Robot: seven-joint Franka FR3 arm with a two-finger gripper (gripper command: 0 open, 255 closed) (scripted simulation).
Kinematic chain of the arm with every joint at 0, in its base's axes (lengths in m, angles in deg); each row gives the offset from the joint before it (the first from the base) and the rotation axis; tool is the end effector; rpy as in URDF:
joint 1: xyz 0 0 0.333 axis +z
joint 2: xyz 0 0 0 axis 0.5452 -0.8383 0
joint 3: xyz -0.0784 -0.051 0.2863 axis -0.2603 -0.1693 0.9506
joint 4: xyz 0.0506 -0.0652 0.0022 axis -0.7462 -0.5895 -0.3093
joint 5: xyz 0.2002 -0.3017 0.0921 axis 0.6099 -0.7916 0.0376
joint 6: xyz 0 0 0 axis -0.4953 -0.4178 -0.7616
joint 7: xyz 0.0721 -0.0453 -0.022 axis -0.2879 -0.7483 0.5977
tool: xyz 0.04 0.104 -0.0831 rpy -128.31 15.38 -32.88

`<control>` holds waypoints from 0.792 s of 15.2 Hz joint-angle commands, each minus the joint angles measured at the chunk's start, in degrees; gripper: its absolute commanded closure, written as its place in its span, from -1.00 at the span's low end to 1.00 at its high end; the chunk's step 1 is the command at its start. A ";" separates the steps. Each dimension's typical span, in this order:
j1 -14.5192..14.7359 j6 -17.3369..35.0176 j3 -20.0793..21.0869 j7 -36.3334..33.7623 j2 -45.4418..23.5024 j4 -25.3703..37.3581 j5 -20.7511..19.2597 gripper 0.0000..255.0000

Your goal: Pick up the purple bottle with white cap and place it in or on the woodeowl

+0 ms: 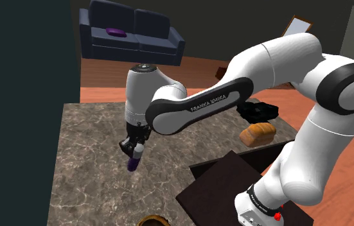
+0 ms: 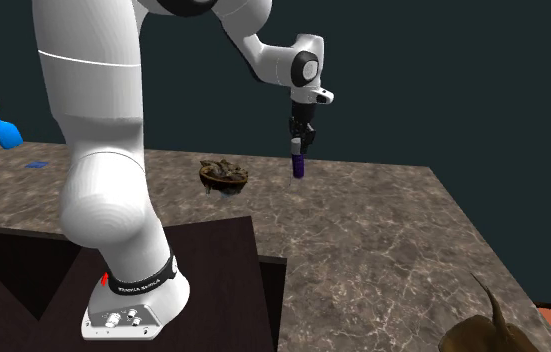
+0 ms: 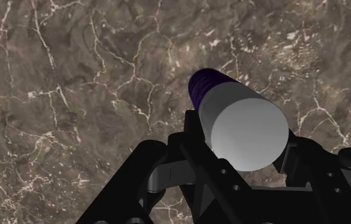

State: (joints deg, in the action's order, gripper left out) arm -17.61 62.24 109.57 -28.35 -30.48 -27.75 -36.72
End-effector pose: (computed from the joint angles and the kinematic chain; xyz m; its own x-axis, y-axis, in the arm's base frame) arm 0.4335 0.3534 0.3078 0.9727 0.2284 -0.0409 0.2286 -0.9735 0.0006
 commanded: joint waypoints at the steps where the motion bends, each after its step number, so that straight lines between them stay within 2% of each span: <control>1: -0.10 -1.29 0.17 0.27 0.96 0.42 0.52 1.00; 12: -0.59 -9.00 0.60 1.66 4.96 4.52 2.70 1.00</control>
State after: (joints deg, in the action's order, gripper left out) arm -18.12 54.06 110.16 -26.88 -25.95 -23.64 -34.25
